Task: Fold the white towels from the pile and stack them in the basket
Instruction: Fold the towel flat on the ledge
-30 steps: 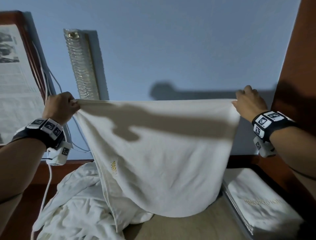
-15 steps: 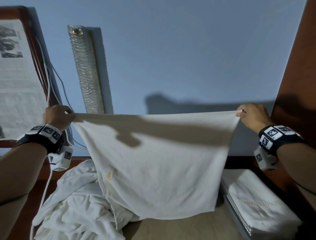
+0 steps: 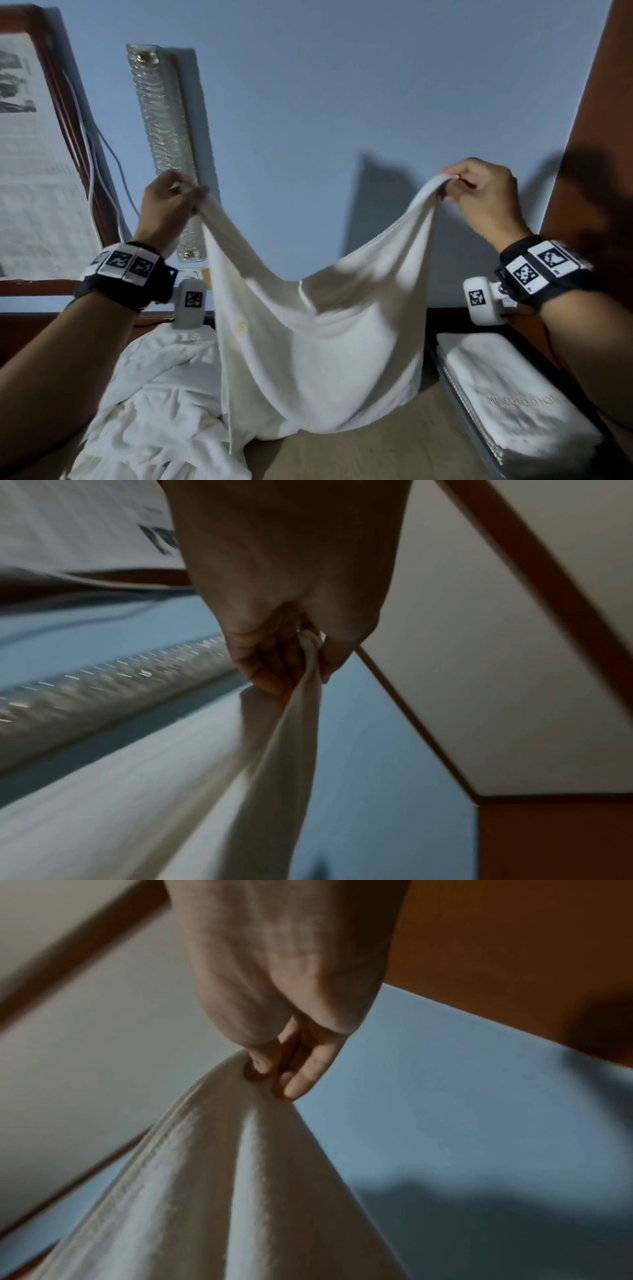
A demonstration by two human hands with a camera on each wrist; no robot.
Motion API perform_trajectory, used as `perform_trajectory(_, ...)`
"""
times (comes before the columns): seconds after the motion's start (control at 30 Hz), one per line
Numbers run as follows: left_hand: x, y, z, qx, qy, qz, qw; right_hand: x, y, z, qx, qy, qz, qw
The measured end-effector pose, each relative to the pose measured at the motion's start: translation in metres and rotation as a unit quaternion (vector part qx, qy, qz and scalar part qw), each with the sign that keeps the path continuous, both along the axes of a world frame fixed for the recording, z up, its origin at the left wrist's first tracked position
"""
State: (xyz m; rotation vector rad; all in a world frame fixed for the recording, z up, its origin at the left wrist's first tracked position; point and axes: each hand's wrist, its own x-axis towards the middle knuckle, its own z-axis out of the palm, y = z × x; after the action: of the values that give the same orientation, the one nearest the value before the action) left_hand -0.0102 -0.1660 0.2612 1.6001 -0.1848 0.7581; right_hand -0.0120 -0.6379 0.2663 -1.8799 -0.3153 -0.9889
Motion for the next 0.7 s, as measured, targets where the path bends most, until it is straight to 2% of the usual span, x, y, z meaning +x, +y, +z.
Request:
perform_trajectory(0.13,-0.014,-0.07,0.029,0.103,-0.069,-0.159,0.979,-0.015,0.05,0.024,-0.059,-0.051,0.065,0.995)
perform_trajectory(0.23,-0.03,-0.108,0.039,0.126,-0.057,-0.223,0.965,-0.028,0.081,0.023,-0.05,-0.034,0.133,0.989)
perform_trajectory(0.37,-0.048,-0.132,0.038,0.146,-0.045,-0.257,0.954,-0.048,0.107,0.019,-0.051,-0.026,0.185,0.981)
perform_trajectory(0.5,-0.061,-0.141,0.028,0.102,-0.045,-0.268,0.957,-0.062,0.119,0.019,-0.051,-0.024,0.232,0.971)
perform_trajectory(0.7,-0.068,-0.151,-0.004,0.038,-0.004,-0.248,0.968,-0.059,0.125,-0.009,-0.035,-0.013,0.218,0.975)
